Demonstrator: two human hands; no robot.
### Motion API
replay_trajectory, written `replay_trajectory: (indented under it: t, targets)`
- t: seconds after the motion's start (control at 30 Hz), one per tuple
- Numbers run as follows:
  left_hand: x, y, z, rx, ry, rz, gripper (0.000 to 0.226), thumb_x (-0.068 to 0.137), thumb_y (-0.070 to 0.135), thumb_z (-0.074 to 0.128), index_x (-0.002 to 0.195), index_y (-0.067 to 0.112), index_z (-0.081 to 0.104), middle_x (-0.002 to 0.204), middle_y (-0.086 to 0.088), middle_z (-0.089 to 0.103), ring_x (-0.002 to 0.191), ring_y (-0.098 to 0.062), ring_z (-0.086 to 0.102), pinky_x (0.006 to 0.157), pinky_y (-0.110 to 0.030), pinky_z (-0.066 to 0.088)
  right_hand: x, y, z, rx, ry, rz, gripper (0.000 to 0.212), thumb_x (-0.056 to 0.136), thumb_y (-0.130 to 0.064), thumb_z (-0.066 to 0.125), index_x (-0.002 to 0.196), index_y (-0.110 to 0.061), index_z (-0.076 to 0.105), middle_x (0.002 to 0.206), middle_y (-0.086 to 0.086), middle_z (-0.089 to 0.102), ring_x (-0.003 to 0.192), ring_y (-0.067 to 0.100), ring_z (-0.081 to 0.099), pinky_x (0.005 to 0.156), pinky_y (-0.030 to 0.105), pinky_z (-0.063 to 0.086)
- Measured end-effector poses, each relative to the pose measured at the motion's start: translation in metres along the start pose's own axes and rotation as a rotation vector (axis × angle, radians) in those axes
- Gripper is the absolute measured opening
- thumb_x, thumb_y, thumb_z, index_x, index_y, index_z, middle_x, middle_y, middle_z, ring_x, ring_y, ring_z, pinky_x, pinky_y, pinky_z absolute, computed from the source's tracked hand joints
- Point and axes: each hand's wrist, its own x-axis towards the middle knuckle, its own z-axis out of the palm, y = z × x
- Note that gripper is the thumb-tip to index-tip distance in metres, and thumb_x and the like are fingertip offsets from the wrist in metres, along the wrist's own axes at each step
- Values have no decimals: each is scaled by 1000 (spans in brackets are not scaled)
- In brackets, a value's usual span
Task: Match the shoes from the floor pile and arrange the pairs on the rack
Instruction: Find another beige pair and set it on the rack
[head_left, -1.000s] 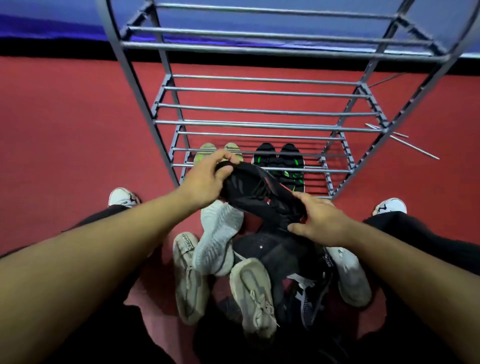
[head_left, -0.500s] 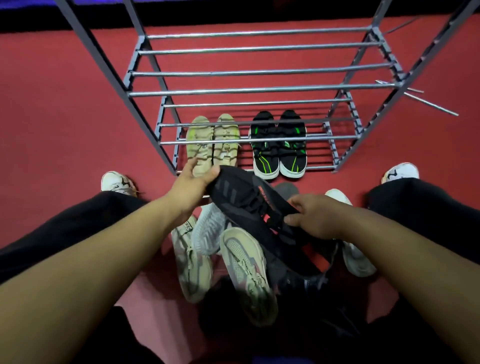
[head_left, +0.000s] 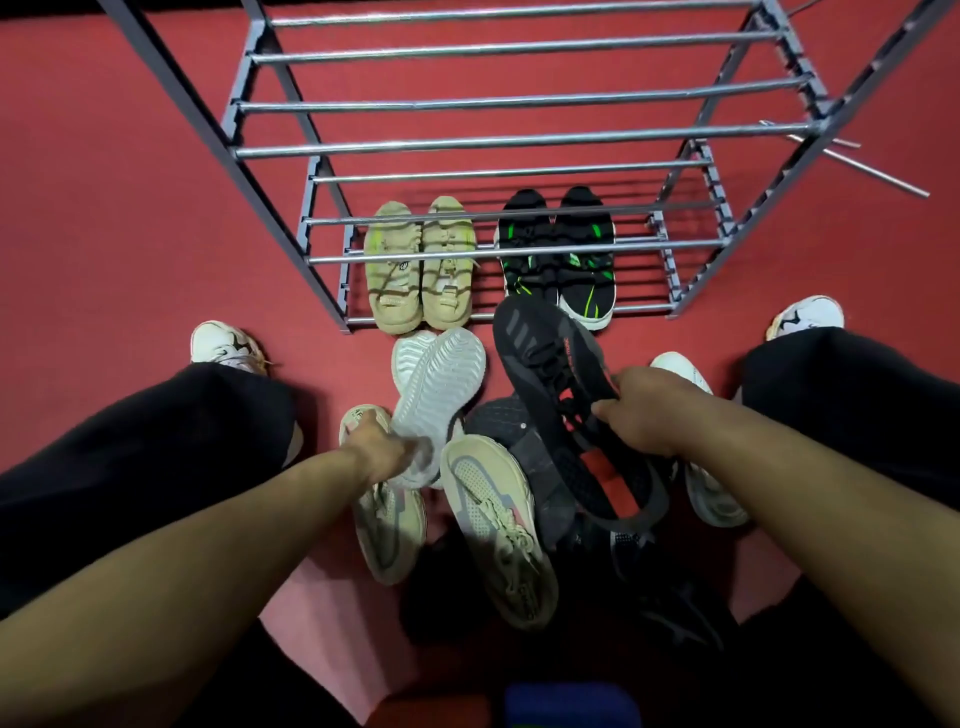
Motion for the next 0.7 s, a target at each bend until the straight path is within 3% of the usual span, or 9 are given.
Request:
replay_trajectory:
  t: [0.07, 0.13, 0.27, 0.4, 0.5, 0.57, 0.63, 0.7]
  targets:
    - [-3, -1, -2, 41, -38, -2, 55, 72, 37, 79, 110, 3, 56, 93, -16, 69, 81, -30, 66, 69, -34, 54, 0, 0, -3, 8, 25, 24, 42, 96, -39, 50, 123, -7, 59, 121, 15, 62, 111, 33, 58, 83, 29, 44]
    - [-11, 4, 2, 20, -112, 31, 37, 73, 30, 81, 90, 8, 57, 74, -11, 64, 59, -21, 56, 54, -26, 45, 2, 0, -3, 17, 41, 37, 42, 96, -39, 50, 123, -7, 59, 121, 16, 62, 111, 34, 58, 87, 31, 47]
    - [-20, 12, 13, 140, -181, 172, 52, 63, 28, 85, 101, 13, 53, 73, -1, 62, 61, -16, 56, 64, -29, 47, 6, -2, -2, 11, 68, 47, 44, 96, -38, 50, 125, -5, 59, 125, 19, 61, 115, 36, 57, 94, 34, 47]
    - [-30, 11, 14, 429, -211, 309, 32, 77, 26, 71, 104, 19, 54, 85, -3, 67, 71, -22, 63, 64, -31, 53, 11, -1, 3, 12, 75, 47, 42, 95, -37, 51, 122, -6, 59, 121, 19, 63, 111, 36, 59, 88, 33, 47]
    - [-26, 1, 12, 215, -229, 212, 29, 88, 12, 55, 117, 11, 57, 74, -7, 64, 56, -18, 56, 49, -23, 45, 10, -1, 8, 26, 64, 70, 40, 93, -31, 53, 125, -7, 53, 124, 18, 61, 112, 36, 59, 91, 35, 49]
    - [-21, -10, 8, 129, -143, 159, 32, 92, 1, 46, 123, 1, 53, 68, -6, 58, 48, -11, 53, 46, -17, 41, 6, -4, 11, -1, 82, 53, 40, 89, -28, 53, 126, -12, 50, 124, 13, 61, 114, 35, 58, 95, 39, 50]
    - [-16, -22, 7, 148, -52, 109, 28, 91, 5, 47, 118, 6, 54, 73, -4, 60, 51, -9, 54, 45, -14, 40, 4, -5, 18, -41, 77, -28, 37, 85, -27, 50, 121, -22, 54, 123, 9, 63, 114, 32, 59, 97, 42, 49]
    - [-14, -29, 7, 233, -19, 98, 18, 88, 12, 52, 104, 11, 59, 81, -5, 65, 61, -17, 56, 55, -22, 43, 0, -11, 27, -23, 42, -125, 37, 82, -25, 49, 116, -31, 59, 120, 5, 67, 112, 29, 62, 97, 41, 49]
